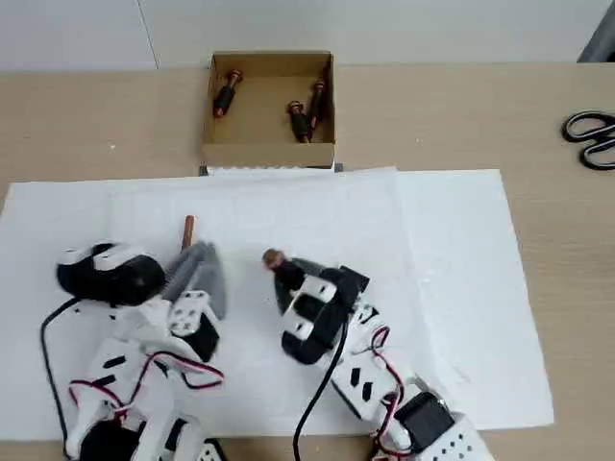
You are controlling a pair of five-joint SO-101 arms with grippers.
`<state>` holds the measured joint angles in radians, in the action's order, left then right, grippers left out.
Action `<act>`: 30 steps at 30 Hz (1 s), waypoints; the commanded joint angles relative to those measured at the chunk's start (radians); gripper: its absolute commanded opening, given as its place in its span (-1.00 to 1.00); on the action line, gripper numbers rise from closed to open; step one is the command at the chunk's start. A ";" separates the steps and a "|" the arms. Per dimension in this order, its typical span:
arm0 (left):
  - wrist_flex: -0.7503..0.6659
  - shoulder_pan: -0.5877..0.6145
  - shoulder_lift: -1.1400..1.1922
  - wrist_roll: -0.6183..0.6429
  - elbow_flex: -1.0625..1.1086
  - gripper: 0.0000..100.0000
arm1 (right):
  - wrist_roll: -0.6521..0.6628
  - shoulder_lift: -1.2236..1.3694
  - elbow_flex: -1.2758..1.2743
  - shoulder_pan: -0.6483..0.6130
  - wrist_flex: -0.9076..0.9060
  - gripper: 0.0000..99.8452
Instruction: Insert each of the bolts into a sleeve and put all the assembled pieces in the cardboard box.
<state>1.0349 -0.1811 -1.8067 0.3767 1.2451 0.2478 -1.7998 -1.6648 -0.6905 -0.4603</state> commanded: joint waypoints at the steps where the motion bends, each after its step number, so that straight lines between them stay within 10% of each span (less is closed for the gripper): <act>1: -0.005 0.100 -0.008 -0.034 0.051 -0.99 | 0.002 -0.013 0.012 0.071 0.044 -1.00; 13: -0.272 0.192 -0.003 -0.037 0.440 -0.99 | 0.009 0.081 0.221 0.288 0.035 -1.00; 30: -0.173 0.189 0.000 -0.178 0.435 -0.99 | 0.005 1.303 1.000 0.375 0.387 -1.00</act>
<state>0.8431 0.0092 -1.8052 0.2340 1.6855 0.2478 -0.6813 -0.8439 -0.3222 -0.1596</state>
